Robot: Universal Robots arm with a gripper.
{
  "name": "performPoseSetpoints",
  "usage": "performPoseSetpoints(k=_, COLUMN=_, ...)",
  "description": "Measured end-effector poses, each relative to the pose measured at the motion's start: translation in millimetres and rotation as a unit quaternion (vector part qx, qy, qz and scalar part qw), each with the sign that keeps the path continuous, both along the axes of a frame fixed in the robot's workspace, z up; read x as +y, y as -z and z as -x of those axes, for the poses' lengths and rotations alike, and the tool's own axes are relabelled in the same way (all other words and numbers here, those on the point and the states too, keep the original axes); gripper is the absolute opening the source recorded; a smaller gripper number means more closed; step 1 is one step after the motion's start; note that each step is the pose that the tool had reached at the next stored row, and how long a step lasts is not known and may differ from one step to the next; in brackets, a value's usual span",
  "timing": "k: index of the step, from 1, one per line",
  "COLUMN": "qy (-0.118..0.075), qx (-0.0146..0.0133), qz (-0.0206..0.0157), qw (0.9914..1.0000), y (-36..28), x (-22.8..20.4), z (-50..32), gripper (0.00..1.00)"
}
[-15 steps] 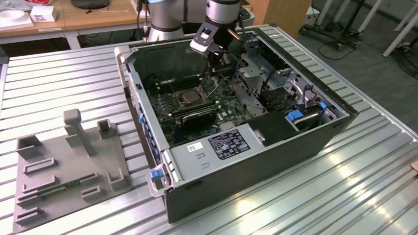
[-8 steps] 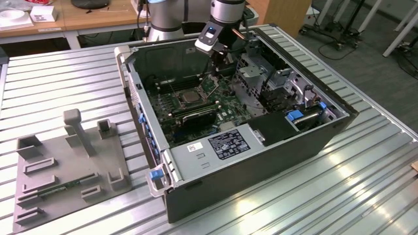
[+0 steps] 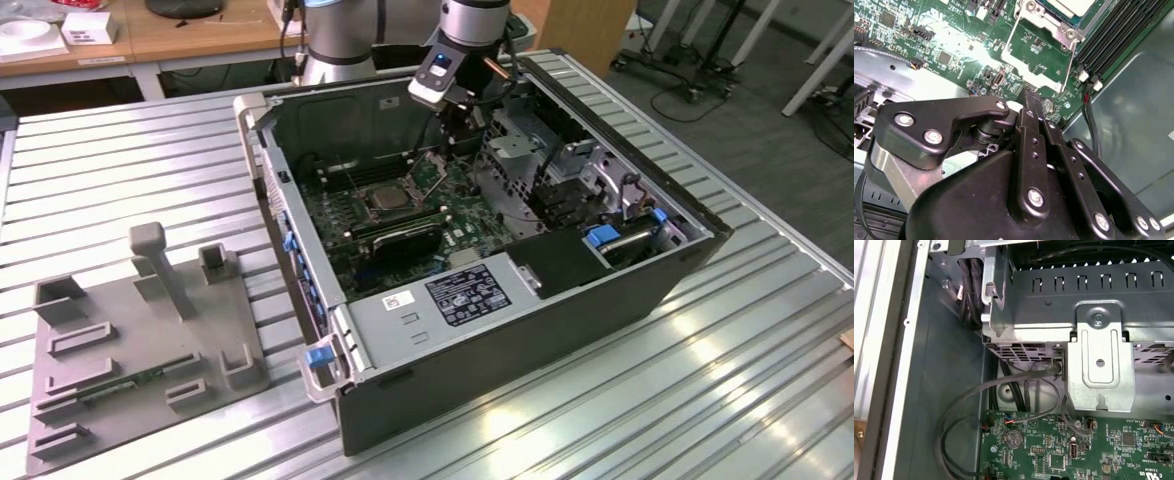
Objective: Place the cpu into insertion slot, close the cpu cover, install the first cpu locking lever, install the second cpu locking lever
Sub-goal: 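Close the cpu cover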
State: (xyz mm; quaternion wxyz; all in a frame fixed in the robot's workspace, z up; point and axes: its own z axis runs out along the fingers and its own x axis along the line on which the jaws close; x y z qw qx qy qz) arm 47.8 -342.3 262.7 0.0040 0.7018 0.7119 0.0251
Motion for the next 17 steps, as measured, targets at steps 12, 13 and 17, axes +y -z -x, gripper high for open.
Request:
performPoseSetpoints(k=12, qy=0.000, qx=0.0000, qz=-0.0008, qw=1.00000, y=3.2, x=0.0, z=-0.5, gripper=0.11)
performPoseSetpoints(k=13, qy=0.000, qx=0.0000, qz=-0.0008, qw=1.00000, y=3.9, x=-0.1, z=-0.5, gripper=0.11)
performPoseSetpoints(k=17, qy=0.000, qx=0.0000, qz=-0.0008, qw=1.00000, y=6.1, x=0.0, z=-1.2, gripper=0.11)
